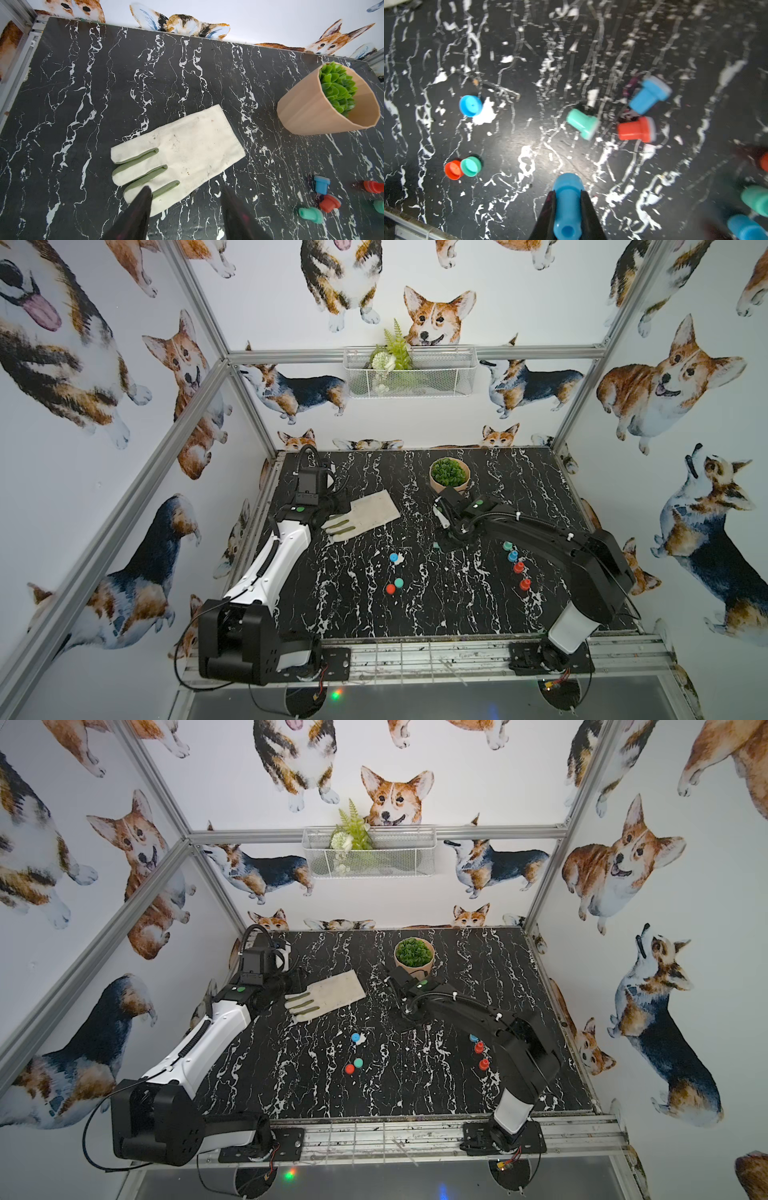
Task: Close the stamp cap
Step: Place the stamp at the center of the board.
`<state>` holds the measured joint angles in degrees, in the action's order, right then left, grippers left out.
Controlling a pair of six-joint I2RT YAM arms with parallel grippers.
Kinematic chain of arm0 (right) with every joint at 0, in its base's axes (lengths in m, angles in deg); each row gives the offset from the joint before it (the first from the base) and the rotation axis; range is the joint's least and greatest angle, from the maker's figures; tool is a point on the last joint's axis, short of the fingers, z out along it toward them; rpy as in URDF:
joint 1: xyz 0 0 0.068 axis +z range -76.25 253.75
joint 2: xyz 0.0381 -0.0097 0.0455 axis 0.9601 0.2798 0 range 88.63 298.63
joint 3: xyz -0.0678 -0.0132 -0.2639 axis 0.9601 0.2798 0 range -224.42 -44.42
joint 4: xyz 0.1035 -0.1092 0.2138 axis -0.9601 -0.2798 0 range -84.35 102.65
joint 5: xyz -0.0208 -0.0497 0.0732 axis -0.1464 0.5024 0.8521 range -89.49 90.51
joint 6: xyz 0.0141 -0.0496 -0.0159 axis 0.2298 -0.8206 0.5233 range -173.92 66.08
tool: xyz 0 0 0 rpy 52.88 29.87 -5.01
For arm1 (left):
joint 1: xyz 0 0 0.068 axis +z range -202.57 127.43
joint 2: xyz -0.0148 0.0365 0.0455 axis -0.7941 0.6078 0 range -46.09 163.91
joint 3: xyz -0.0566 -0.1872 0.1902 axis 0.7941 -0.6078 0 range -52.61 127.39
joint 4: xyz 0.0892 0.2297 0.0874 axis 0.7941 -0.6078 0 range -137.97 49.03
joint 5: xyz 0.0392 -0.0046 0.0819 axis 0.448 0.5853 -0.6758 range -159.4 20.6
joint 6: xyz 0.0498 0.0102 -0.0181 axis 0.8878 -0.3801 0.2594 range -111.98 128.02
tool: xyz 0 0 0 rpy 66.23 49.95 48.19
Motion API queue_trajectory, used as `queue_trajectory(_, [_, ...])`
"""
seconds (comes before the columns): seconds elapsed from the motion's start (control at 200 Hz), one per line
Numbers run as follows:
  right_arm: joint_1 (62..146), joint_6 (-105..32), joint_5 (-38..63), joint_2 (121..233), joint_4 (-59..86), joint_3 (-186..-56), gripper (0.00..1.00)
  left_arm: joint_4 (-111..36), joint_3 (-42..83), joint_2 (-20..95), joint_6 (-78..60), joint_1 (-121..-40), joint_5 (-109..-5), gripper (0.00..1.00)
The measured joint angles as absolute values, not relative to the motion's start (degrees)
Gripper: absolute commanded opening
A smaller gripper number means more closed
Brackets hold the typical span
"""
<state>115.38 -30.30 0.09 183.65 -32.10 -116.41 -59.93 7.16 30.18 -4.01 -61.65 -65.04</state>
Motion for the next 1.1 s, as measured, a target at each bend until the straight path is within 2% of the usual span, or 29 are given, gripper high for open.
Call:
queue_trajectory(0.245, [99.4, -31.5, 1.4, 179.7, -32.5, -112.1, 0.00, -59.9, 7.2, 30.2, -4.0, -61.6, -65.1, 0.57])
queue_trajectory(0.415, [90.1, -34.6, 2.3, 184.0, -32.1, -115.6, 0.00, -59.9, 7.2, 30.4, -4.0, -61.6, -65.2, 0.57])
queue_trajectory(0.716, [86.7, -40.4, -1.0, 195.6, -31.5, -125.3, 0.00, -60.0, 7.2, 30.5, -3.7, -61.6, -65.7, 0.57])
queue_trajectory(1.101, [85.2, -42.0, -2.9, 198.7, -31.5, -123.3, 0.08, -60.0, 7.2, 30.7, -3.1, -61.6, -66.3, 0.57])
